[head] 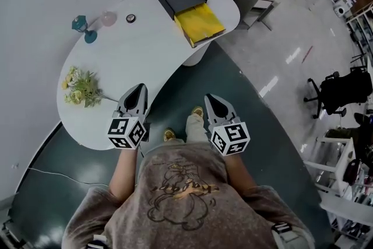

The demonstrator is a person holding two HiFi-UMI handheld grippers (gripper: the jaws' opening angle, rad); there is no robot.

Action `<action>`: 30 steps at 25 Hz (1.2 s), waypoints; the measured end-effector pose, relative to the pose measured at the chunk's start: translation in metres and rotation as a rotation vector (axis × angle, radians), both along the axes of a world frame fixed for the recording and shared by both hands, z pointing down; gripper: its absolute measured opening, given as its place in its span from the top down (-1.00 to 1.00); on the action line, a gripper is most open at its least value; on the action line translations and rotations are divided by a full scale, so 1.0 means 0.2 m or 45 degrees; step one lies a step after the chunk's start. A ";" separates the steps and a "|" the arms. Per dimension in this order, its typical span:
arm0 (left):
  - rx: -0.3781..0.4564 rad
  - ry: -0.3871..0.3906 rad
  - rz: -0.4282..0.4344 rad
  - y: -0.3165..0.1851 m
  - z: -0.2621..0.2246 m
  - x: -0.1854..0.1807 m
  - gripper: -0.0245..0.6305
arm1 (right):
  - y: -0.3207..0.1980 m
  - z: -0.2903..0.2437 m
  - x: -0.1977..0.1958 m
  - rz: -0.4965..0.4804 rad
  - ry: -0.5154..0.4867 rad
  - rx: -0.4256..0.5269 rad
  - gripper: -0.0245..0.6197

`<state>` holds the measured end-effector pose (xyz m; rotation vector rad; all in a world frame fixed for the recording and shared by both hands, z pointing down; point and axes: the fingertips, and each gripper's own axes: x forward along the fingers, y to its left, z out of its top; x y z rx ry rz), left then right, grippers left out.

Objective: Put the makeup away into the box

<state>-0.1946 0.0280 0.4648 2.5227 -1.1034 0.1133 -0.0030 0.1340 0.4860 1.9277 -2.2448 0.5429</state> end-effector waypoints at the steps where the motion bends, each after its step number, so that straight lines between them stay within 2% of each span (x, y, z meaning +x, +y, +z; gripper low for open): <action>1: 0.003 0.000 0.002 -0.02 0.00 0.02 0.86 | -0.02 0.00 0.02 0.004 0.000 0.001 0.92; 8: -0.002 -0.001 -0.016 -0.17 0.01 0.12 0.86 | -0.21 0.02 0.14 -0.022 -0.020 0.022 0.92; 19: 0.011 -0.049 -0.133 -0.54 -0.03 0.29 0.86 | -0.69 -0.03 0.35 -0.151 -0.042 0.047 0.92; 24: 0.008 -0.084 -0.177 -0.68 -0.05 0.38 0.86 | -0.91 -0.04 0.45 -0.237 -0.058 0.043 0.92; 30: -0.007 -0.115 -0.279 -0.80 -0.05 0.44 0.86 | -1.13 -0.04 0.51 -0.372 -0.066 0.033 0.92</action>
